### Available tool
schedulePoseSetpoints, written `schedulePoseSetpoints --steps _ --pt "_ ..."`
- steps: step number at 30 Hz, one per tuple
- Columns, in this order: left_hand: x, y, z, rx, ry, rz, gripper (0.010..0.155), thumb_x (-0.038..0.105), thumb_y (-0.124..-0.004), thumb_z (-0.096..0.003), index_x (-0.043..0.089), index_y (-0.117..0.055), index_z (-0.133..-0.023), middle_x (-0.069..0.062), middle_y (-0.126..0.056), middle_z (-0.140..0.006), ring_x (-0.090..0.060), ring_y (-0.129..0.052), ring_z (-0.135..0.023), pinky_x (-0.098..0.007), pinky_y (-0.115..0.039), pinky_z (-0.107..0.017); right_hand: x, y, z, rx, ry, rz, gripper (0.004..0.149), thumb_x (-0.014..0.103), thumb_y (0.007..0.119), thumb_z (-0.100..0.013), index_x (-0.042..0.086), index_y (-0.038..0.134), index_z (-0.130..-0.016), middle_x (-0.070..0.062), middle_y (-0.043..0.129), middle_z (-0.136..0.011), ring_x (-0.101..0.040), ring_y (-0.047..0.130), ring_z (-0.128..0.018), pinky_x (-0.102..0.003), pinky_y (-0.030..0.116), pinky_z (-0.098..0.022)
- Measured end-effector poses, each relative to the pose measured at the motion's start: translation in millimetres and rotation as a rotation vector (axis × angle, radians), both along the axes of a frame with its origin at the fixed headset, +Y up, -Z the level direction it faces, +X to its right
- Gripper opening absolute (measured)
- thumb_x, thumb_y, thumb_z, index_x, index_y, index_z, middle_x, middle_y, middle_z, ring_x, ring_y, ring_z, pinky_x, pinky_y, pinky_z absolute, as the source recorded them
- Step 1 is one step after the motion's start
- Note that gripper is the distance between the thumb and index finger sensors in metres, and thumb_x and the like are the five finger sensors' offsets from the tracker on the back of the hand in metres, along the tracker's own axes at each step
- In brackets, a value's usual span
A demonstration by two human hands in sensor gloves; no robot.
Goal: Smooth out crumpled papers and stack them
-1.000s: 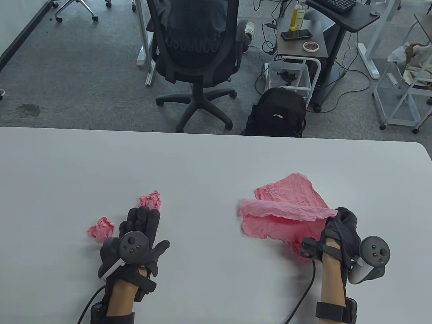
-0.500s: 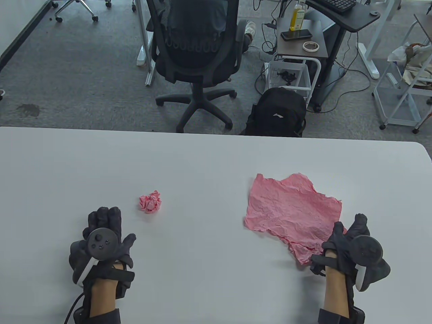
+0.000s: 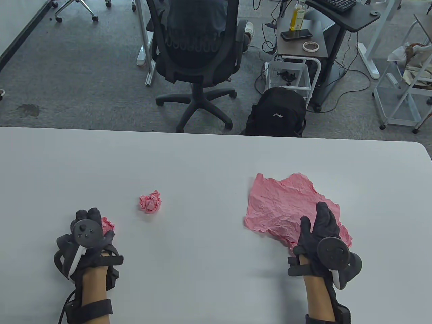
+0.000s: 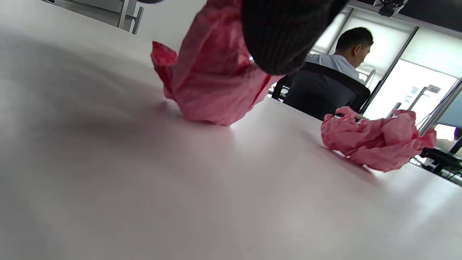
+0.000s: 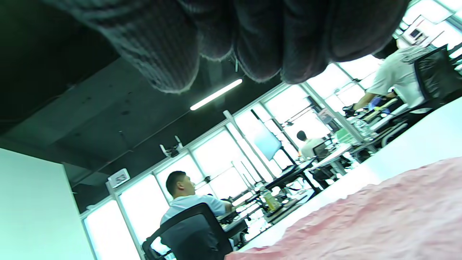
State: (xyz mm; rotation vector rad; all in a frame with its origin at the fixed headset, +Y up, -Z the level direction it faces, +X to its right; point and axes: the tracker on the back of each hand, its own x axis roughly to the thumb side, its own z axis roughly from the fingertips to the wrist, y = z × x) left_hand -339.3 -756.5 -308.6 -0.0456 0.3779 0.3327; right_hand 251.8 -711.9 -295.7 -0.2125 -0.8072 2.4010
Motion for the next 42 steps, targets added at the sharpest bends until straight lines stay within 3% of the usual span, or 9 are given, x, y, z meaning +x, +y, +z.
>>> schedulePoseSetpoints --steps 3,5,8,15,22,27,31,37,42 --pt "0.3 -5.7 -1.3 -0.022 -0.008 0.008 0.078 0.038 -0.084 -0.0487 0.023 -0.044 -0.114 -0.015 -0.042 -0.116 -0.047 -0.058 -0.104 -0.062 -0.053 -0.073 -10.4 0.3 0.6 0.004 0.046 0.007 0.063 0.035 0.08 -0.051 0.013 0.052 -0.102 -0.023 0.066 -0.099 -0.05 0.074 -0.081 -0.059 0.066 -0.053" --pt "0.8 -5.7 -2.1 -0.016 -0.007 0.019 0.072 0.035 -0.085 -0.0485 0.021 -0.053 -0.112 -0.016 -0.06 -0.11 -0.044 -0.077 -0.091 -0.058 -0.064 -0.067 -15.5 -0.8 0.6 0.0 0.069 0.004 0.062 0.035 0.08 -0.05 0.013 0.053 -0.102 -0.022 0.067 -0.098 -0.05 0.075 -0.08 -0.059 0.067 -0.053" --pt "4.1 -1.6 -0.4 0.015 -0.023 -0.029 0.066 0.032 -0.087 -0.0471 0.019 -0.063 -0.107 -0.017 -0.07 -0.102 -0.039 -0.089 -0.078 -0.054 -0.072 -0.059 -21.8 -3.3 -0.1 -0.009 0.111 -0.003 0.061 0.035 0.08 -0.051 0.014 0.055 -0.102 -0.022 0.068 -0.098 -0.05 0.075 -0.08 -0.06 0.066 -0.053" --pt "2.1 -4.2 3.0 0.036 -0.033 0.004 0.057 0.032 -0.087 -0.0464 0.019 -0.069 -0.099 -0.017 -0.076 -0.093 -0.035 -0.094 -0.066 -0.051 -0.077 -0.052 -35.1 -10.2 -3.2 -0.016 0.208 -0.007 0.059 0.035 0.079 -0.051 0.014 0.058 -0.101 -0.022 0.07 -0.097 -0.05 0.076 -0.08 -0.061 0.065 -0.054" --pt "18.8 20.4 15.6 0.241 -0.079 0.025 0.05 0.031 -0.085 -0.0463 0.019 -0.075 -0.094 -0.014 -0.082 -0.086 -0.032 -0.098 -0.057 -0.049 -0.08 -0.047 -60.3 -9.8 -1.0 0.019 0.355 0.005 0.058 0.036 0.079 -0.051 0.014 0.059 -0.101 -0.021 0.071 -0.097 -0.049 0.077 -0.08 -0.062 0.065 -0.055" --pt "49.8 45.1 30.3 0.464 -0.211 0.129 0.052 0.032 -0.084 -0.0474 0.02 -0.072 -0.096 -0.014 -0.08 -0.087 -0.031 -0.096 -0.057 -0.049 -0.078 -0.047 -85.1 -13.1 0.9 0.022 0.516 -0.017 0.058 0.035 0.079 -0.051 0.014 0.059 -0.101 -0.021 0.071 -0.097 -0.049 0.077 -0.08 -0.062 0.065 -0.054" --pt "76.3 52.3 31.8 0.574 -0.335 0.194 0.057 0.035 -0.081 -0.0493 0.02 -0.066 -0.102 -0.012 -0.076 -0.087 -0.028 -0.094 -0.058 -0.047 -0.078 -0.048 -113.1 -20.0 1.5 -0.017 0.645 0.009 0.058 0.035 0.079 -0.051 0.015 0.059 -0.102 -0.021 0.071 -0.098 -0.049 0.077 -0.081 -0.063 0.064 -0.055" --pt "116.9 47.3 32.1 0.582 -0.525 0.363 0.059 0.038 -0.077 -0.052 0.02 -0.061 -0.106 -0.012 -0.074 -0.089 -0.025 -0.092 -0.061 -0.046 -0.077 -0.051 -157.9 -23.7 7.4 -0.072 0.851 0.071 0.058 0.036 0.079 -0.051 0.015 0.059 -0.102 -0.019 0.074 -0.099 -0.048 0.078 -0.083 -0.066 0.062 -0.056" --pt "162.4 53.6 45.9 0.633 -0.691 0.247 0.057 0.043 -0.076 -0.0526 0.025 -0.063 -0.105 -0.007 -0.076 -0.089 -0.019 -0.094 -0.061 -0.042 -0.08 -0.051 -183.1 -29.3 15.8 -0.148 0.983 -0.074 0.062 0.038 0.078 -0.052 0.012 0.056 -0.103 -0.019 0.079 -0.094 -0.046 0.084 -0.078 -0.064 0.065 -0.055"
